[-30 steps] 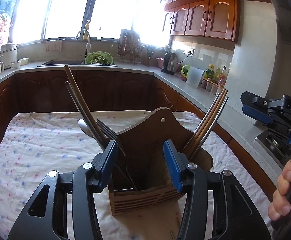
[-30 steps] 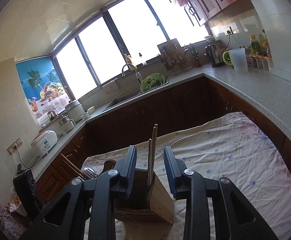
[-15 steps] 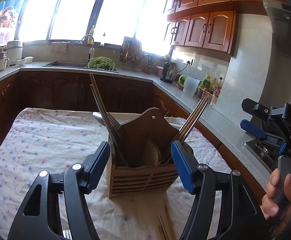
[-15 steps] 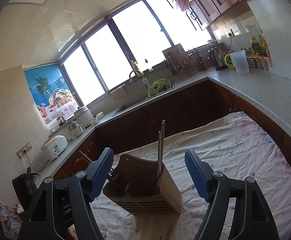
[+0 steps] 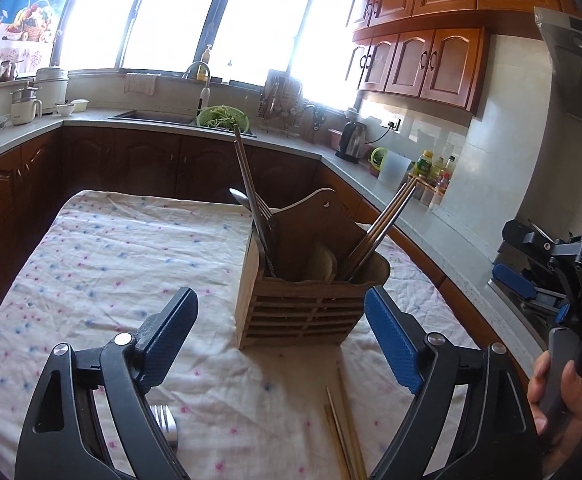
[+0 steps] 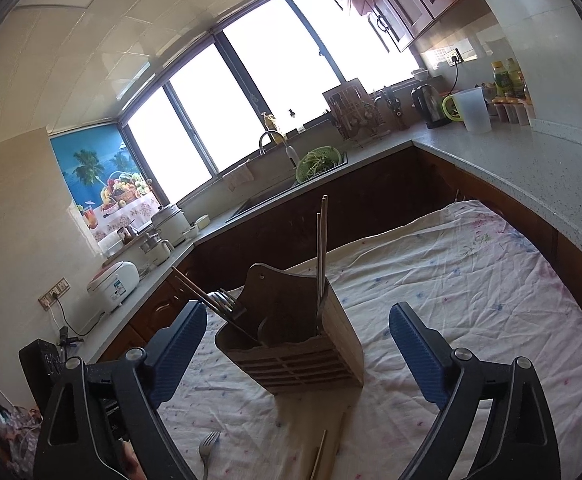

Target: Organize utensils

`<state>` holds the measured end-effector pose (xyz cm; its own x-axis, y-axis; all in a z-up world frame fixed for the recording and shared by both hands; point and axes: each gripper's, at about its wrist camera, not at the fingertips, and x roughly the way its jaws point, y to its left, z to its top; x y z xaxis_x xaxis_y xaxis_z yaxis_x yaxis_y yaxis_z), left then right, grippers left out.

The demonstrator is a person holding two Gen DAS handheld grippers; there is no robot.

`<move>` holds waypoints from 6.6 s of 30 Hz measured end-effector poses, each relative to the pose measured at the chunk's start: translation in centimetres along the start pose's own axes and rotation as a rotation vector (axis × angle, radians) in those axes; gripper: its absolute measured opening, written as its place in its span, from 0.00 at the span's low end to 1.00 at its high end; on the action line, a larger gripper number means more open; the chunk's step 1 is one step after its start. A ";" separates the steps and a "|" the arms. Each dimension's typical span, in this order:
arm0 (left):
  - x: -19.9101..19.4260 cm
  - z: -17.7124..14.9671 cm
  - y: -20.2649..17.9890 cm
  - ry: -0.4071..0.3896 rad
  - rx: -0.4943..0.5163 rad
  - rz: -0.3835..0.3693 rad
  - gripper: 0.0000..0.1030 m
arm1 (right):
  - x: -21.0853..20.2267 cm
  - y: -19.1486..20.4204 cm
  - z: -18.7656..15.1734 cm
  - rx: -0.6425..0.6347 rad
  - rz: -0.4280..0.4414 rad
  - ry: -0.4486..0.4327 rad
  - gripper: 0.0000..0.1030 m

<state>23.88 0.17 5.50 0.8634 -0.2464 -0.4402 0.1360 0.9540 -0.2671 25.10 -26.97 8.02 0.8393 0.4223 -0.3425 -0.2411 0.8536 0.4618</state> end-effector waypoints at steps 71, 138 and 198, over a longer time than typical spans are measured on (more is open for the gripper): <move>-14.1 -14.8 -1.5 -0.123 0.144 0.274 1.00 | -12.5 4.2 -18.0 -0.392 -0.145 -0.079 1.00; -15.4 -15.2 -2.3 -0.171 0.192 0.301 1.00 | -14.1 4.9 -17.9 -0.408 -0.126 -0.148 1.00; -15.6 -15.2 -2.7 -0.173 0.220 0.306 1.00 | -14.5 5.2 -17.8 -0.403 -0.113 -0.158 1.00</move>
<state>2.71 -1.20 0.08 0.9465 0.0687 -0.3153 -0.0551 0.9971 0.0518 3.03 -23.18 0.84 0.9277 0.2949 -0.2289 -0.2884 0.9555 0.0621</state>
